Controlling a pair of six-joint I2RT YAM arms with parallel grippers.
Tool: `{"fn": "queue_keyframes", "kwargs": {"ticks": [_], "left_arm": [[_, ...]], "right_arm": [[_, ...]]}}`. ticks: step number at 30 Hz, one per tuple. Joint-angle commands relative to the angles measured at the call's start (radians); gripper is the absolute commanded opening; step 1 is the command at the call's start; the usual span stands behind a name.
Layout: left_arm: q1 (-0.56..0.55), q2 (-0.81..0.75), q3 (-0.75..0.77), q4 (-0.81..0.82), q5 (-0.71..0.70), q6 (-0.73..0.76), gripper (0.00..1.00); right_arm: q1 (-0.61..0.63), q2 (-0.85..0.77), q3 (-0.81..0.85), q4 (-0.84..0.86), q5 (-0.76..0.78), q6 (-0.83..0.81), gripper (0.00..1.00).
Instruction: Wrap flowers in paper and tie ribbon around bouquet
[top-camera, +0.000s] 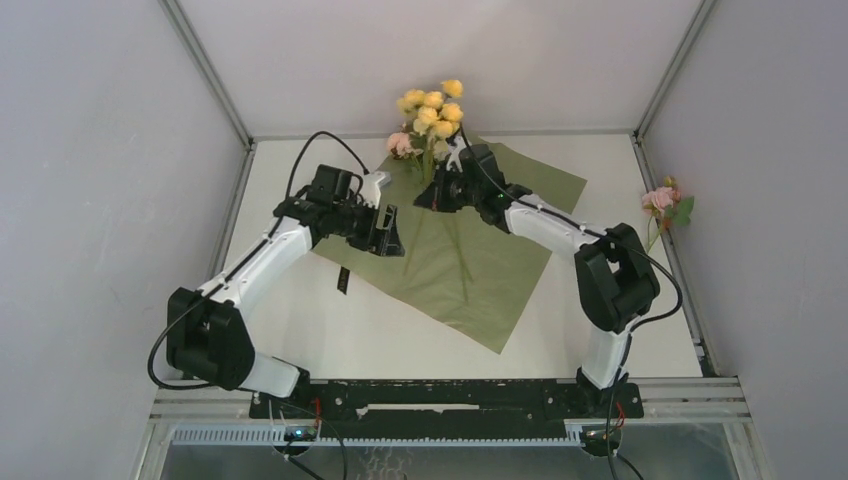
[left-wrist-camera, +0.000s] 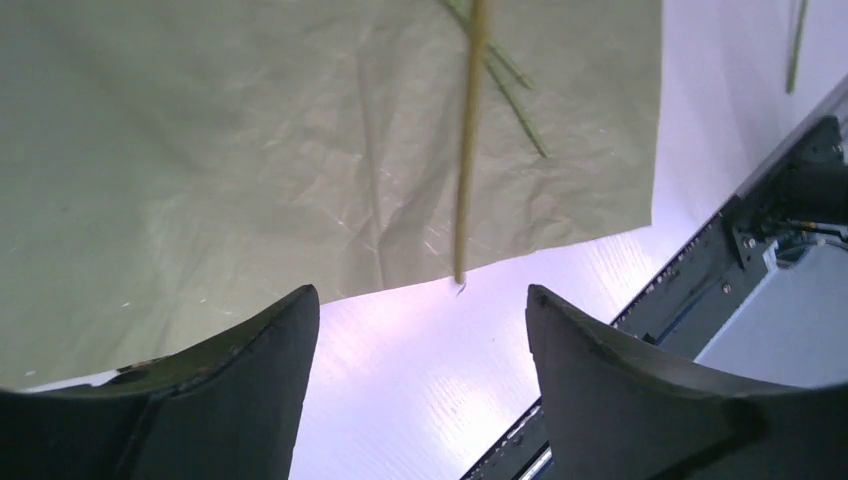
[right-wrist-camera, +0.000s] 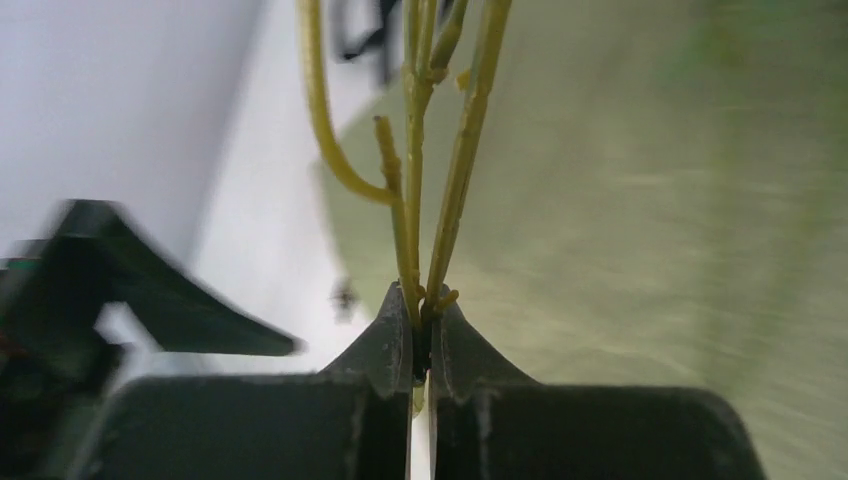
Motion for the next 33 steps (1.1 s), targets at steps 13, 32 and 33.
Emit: {"fn": "queue_keyframes", "kwargs": {"ticks": [13, 32, 33], "left_arm": [[0.224, 0.048, 0.047, -0.019, -0.100, 0.057, 0.79], [0.224, 0.034, 0.028, 0.001, -0.098, 0.103, 0.79], [0.224, 0.031, 0.026, 0.001, -0.100, 0.108, 0.79]], "right_arm": [[-0.054, 0.376, 0.709, -0.889, 0.618, -0.435, 0.39], [-0.550, -0.250, -0.121, -0.790, 0.800, -0.225, 0.65], [-0.613, -0.262, -0.158, -0.774, 0.802, -0.227, 0.67]]}}
